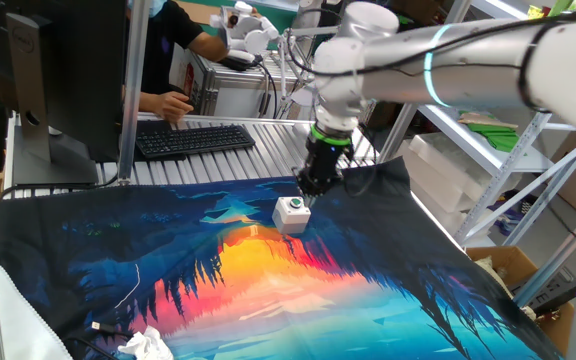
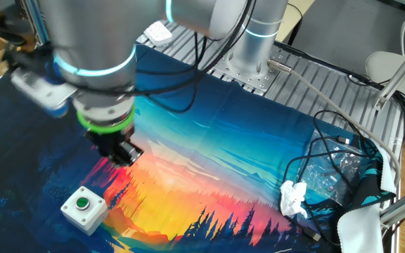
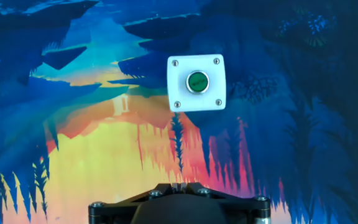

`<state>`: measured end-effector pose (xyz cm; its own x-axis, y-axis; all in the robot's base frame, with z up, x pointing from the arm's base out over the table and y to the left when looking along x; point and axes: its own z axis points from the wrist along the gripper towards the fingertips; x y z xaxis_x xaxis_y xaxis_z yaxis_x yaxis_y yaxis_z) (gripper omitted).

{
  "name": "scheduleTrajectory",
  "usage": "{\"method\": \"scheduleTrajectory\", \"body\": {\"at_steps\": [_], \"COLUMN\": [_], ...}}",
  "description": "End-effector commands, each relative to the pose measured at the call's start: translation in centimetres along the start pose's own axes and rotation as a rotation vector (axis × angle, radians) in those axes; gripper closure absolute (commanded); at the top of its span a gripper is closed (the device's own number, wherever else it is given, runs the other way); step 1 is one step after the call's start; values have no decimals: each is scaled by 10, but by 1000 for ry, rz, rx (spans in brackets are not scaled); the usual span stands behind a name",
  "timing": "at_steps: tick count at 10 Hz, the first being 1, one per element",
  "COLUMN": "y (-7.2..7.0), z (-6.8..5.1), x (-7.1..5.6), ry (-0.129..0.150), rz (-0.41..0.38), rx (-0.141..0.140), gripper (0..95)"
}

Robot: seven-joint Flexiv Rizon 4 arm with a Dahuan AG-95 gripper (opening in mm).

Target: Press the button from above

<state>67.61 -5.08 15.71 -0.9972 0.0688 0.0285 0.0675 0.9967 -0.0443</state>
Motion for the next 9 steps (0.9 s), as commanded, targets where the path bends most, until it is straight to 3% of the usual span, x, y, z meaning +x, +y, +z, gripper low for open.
{"method": "scheduleTrajectory", "body": {"at_steps": [1,4,9], "y": [3,2,-21], "z": [0,-2,8], "x": [-12,-28,-45], "ry": [9,25,24], "rz": [5,1,-32], "rx": [6,14,10], "gripper": [950,950,950]}}
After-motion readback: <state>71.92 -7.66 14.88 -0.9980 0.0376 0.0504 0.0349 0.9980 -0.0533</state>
